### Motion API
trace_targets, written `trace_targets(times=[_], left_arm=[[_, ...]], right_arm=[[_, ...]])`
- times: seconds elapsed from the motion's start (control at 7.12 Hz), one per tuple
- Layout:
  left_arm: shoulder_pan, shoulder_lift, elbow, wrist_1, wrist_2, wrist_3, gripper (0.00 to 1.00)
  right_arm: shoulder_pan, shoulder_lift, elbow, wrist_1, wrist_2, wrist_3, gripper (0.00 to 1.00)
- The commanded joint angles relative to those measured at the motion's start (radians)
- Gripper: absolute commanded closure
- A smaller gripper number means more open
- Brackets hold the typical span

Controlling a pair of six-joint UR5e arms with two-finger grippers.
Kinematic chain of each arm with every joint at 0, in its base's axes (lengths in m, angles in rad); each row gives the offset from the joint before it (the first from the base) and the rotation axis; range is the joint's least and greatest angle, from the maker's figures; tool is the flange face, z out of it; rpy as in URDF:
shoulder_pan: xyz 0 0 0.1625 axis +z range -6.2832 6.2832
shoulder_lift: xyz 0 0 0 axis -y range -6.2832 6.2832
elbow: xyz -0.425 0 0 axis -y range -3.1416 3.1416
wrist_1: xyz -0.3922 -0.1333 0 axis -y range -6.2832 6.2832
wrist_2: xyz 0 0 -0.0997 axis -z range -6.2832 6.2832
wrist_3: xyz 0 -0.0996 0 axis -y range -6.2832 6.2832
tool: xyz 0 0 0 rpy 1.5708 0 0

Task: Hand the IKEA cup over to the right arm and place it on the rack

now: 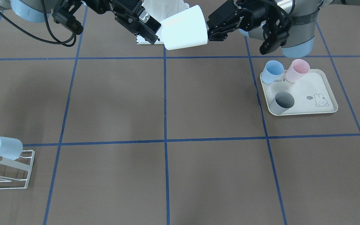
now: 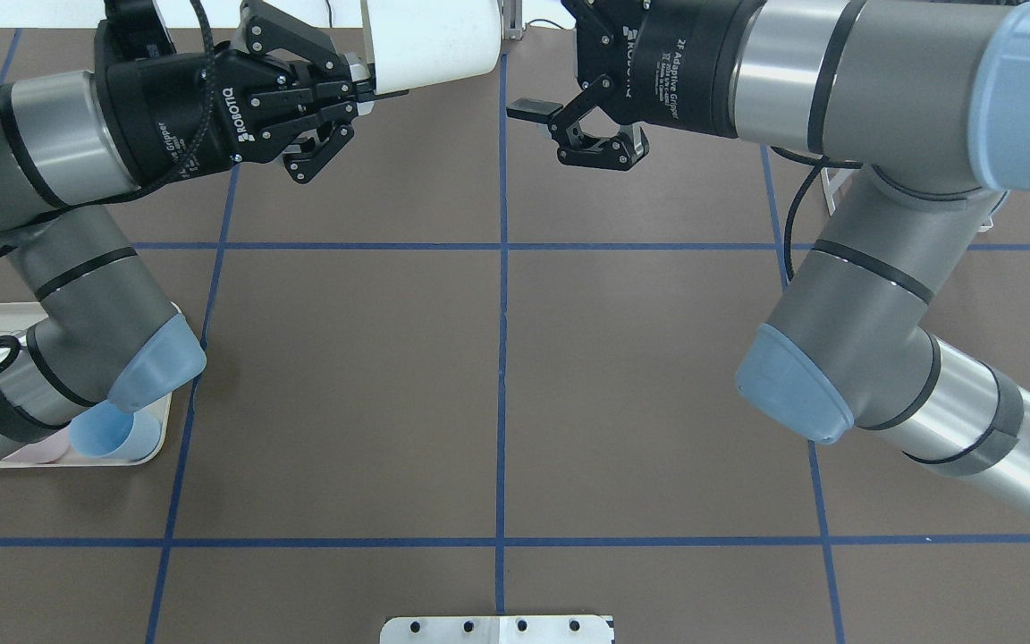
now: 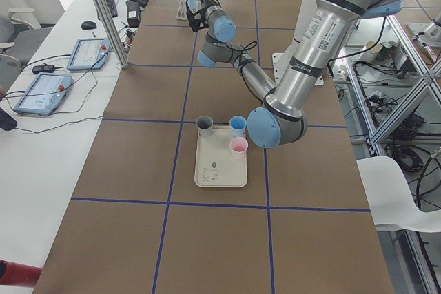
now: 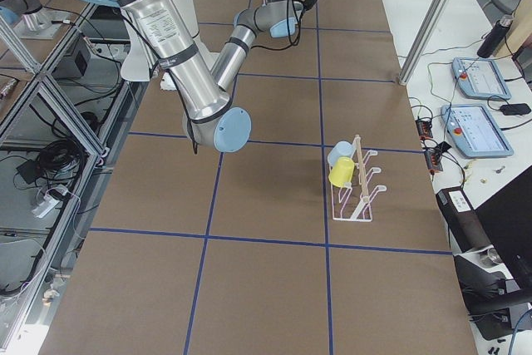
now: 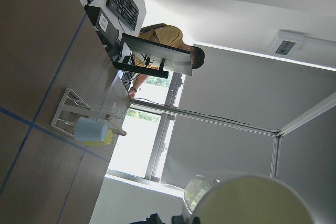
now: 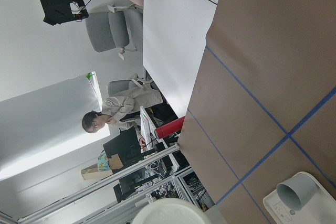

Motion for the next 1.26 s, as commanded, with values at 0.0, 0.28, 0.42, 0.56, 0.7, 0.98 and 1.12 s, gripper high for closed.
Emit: trace_targets(times=[0.0, 0.28, 0.42, 0.56, 0.7, 0.98, 1.12], left_arm=[[0.008, -0.016, 0.001, 0.0, 0.001, -0.002, 1.0], [0.014, -0.023, 0.003, 0.0, 0.002, -0.002, 1.0], [0.014, -0.026, 0.003, 0.0, 0.002, -0.004, 1.0], [0.019, -0.033, 0.004, 0.003, 0.002, -0.002, 1.0], [0.022, -0.039, 0.006, 0.008, 0.002, -0.002, 1.0], [0.023, -0.068, 0.026, 0.014, 0.002, -0.002, 1.0], [0.023, -0.068, 0.027, 0.014, 0.002, -0.002, 1.0]], right_arm=[[-0.001, 0.001, 0.002, 0.001, -0.029, 0.046, 0.0], [-0.001, 0.001, 0.0, 0.016, -0.043, 0.071, 0.0], [-0.001, 0.001, -0.004, 0.03, -0.048, 0.086, 0.0], [-0.001, 0.001, -0.008, 0.03, -0.048, 0.088, 0.0], [-0.001, 0.001, -0.011, 0.03, -0.048, 0.088, 0.0], [-0.001, 0.001, -0.011, 0.03, -0.048, 0.088, 0.0], [-0.001, 0.001, -0.011, 0.03, -0.048, 0.088, 0.01]])
